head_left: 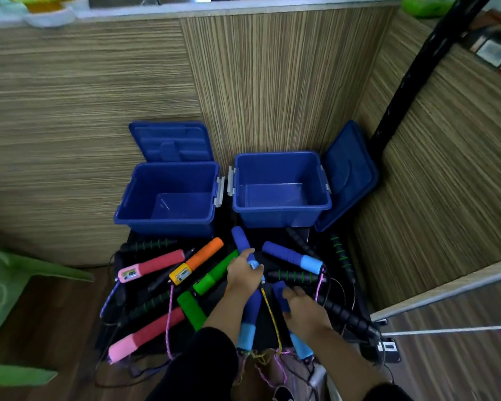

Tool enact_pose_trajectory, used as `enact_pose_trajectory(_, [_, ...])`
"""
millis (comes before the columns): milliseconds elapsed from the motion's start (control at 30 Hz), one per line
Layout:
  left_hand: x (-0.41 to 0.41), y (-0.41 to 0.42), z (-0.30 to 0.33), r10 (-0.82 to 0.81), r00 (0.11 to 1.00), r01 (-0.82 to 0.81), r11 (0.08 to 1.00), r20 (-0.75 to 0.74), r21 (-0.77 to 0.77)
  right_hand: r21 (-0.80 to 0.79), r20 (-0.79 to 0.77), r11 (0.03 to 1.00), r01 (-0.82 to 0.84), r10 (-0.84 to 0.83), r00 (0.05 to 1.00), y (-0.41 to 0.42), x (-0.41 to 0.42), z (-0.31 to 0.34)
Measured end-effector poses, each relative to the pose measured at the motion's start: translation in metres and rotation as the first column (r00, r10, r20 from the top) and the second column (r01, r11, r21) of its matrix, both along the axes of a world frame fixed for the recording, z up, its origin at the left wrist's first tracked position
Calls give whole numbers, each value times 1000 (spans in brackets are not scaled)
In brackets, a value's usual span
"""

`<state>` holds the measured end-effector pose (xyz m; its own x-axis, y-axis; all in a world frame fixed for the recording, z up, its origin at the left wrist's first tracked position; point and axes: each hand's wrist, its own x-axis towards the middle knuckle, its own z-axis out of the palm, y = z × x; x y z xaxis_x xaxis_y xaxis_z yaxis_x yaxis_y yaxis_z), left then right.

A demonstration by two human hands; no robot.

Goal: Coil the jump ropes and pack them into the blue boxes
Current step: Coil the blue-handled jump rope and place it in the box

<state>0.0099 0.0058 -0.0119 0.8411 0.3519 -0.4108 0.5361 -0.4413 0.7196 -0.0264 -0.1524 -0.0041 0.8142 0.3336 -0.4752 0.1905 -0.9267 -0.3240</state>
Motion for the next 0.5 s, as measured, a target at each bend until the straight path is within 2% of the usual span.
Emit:
enact_pose_trajectory(333, [-63, 45, 3, 12, 998, -10, 1000, 62, -26, -127, 89, 990, 66, -55, 994, 26, -22, -4])
enact_pose_trajectory(500, [-71, 50, 1, -45, 996, 41, 998, 77, 49, -159, 121, 982, 103, -84, 989, 33, -29, -7])
